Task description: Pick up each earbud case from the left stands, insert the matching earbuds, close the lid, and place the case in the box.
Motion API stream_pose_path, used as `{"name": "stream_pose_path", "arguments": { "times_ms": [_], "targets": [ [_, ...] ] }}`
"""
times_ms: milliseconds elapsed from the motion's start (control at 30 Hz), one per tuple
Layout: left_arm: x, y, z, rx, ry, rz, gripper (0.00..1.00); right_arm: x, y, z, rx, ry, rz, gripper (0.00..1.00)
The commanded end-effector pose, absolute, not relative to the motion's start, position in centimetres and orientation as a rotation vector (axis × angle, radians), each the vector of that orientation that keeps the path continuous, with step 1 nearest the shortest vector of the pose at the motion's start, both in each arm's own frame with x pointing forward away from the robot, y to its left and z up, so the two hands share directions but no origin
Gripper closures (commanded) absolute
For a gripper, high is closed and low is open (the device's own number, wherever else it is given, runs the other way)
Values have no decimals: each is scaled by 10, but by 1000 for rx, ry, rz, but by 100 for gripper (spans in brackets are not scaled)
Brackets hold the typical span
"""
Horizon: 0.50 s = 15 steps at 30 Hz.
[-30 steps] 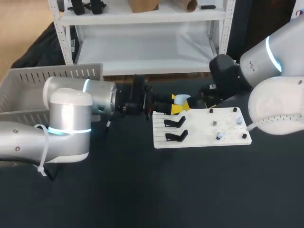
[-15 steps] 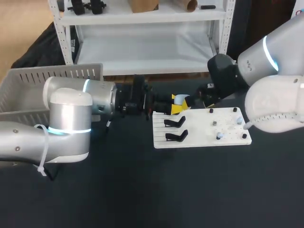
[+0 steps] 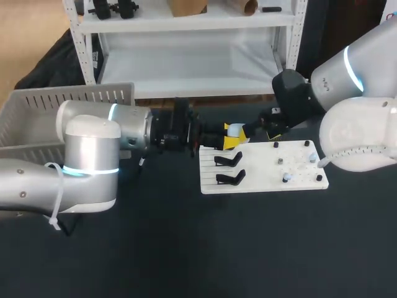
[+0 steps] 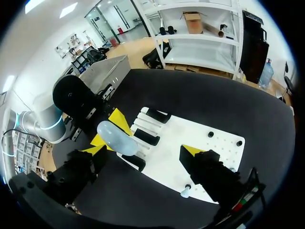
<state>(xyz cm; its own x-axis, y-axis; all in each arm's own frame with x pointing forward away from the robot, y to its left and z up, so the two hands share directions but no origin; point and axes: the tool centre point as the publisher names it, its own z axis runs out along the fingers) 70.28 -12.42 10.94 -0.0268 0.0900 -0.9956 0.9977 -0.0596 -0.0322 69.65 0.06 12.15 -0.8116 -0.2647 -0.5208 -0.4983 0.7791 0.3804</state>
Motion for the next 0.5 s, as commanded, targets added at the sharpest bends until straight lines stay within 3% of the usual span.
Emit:
{"name": "stream_pose_path", "arguments": {
  "times_ms": [33, 500],
  "targets": [
    [701, -124, 109, 1301, 1270, -1227, 100, 698, 3, 124, -570, 2527, 703, 0],
    [701, -124, 109, 1301, 1270, -1227, 100, 706, 1, 133, -566, 2516, 677, 0]
  ]
}}
